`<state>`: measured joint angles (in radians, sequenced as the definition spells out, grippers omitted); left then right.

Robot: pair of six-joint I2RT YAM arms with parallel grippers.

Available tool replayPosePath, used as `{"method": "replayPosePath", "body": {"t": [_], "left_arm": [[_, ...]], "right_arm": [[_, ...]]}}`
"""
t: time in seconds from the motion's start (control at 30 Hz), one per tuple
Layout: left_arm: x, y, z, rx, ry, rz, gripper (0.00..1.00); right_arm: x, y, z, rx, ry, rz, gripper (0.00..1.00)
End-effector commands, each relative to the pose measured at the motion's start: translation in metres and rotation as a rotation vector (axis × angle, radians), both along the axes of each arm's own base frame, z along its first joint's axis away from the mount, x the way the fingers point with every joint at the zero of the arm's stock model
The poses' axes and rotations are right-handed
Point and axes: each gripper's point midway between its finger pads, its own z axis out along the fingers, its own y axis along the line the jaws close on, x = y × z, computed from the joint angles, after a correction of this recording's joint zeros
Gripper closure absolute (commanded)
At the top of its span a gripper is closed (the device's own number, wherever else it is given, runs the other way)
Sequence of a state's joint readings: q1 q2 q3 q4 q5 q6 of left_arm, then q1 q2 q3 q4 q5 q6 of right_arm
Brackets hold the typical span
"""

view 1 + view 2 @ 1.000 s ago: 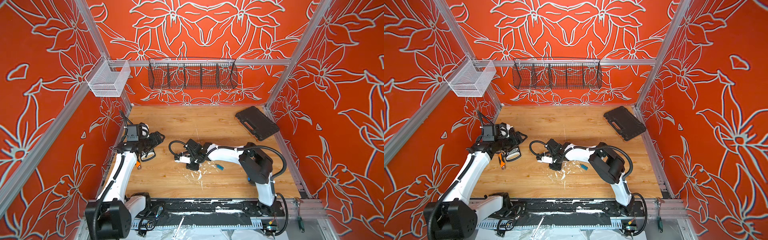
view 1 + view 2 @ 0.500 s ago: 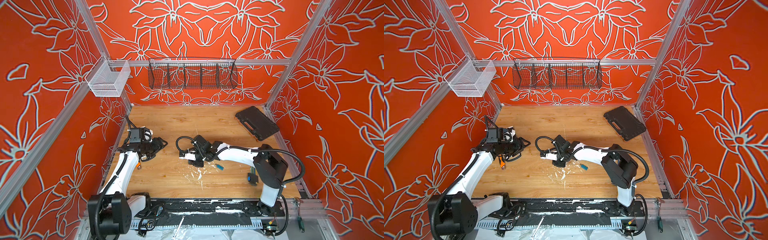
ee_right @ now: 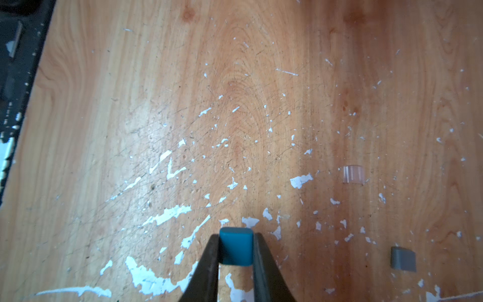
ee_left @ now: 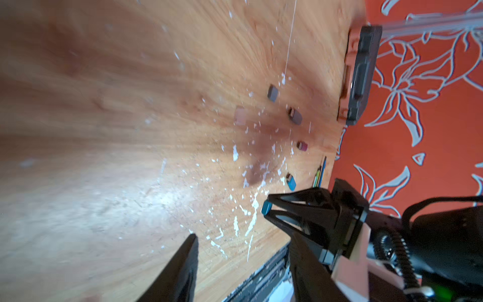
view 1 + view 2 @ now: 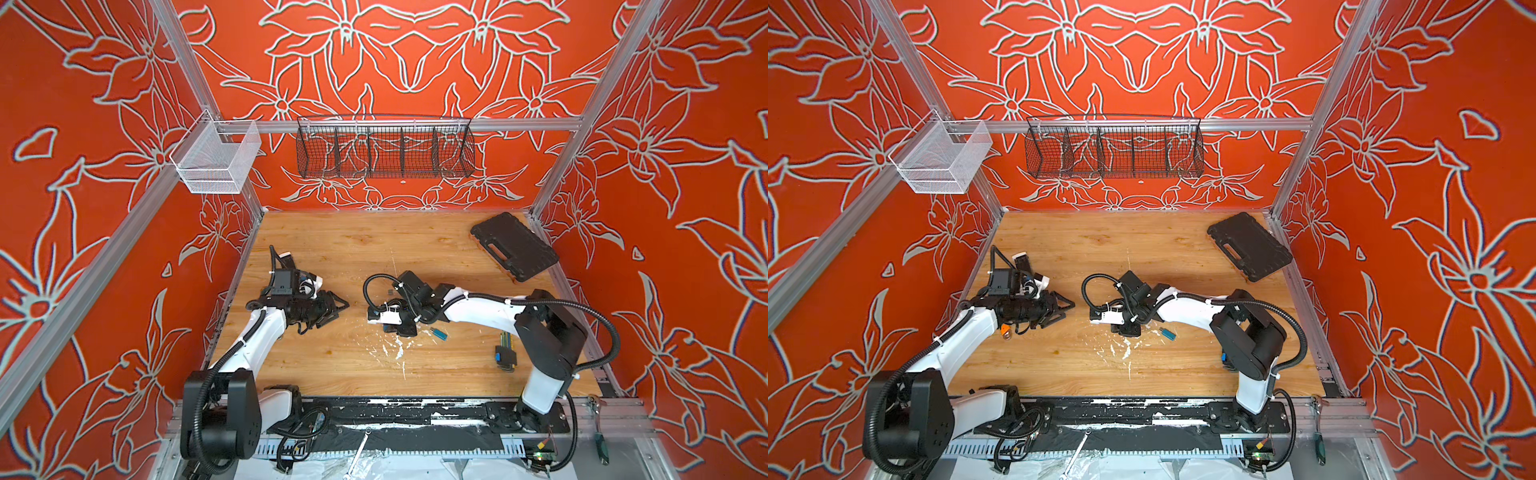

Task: Close the usb drive cover
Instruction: Pick up the cover from the center of the board.

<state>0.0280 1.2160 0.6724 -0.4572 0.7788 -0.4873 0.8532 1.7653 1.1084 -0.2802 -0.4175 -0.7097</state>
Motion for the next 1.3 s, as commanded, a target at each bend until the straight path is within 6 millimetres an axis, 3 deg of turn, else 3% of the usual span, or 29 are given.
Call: {"method": "replayPosePath", "body": {"t": [0.0,0.2,0.6,1.27], "left_arm": [[-0.002,-0.026,0.003,-0.06,-0.011,-0.08,0.46],[-0.003,-0.056,0.005,-0.13,-0.045,-0.177,0.47],[-0.007,-0.094,0.01,-0.252,-0.052,-0.336,0.53],[0.006,-0.108,0.014,-0.256,-0.074,-0.349,0.62]], "right_arm": [[0.001,0.006,0.025,0.087,-0.044,0.052,0.78],[0.001,0.006,0.04,0.127,-0.046,0.057,0.78],[0.015,0.007,0.047,0.158,-0.066,0.032,0.78],[0.017,0.005,0.067,0.237,-0.038,0.018,0.79]]}}
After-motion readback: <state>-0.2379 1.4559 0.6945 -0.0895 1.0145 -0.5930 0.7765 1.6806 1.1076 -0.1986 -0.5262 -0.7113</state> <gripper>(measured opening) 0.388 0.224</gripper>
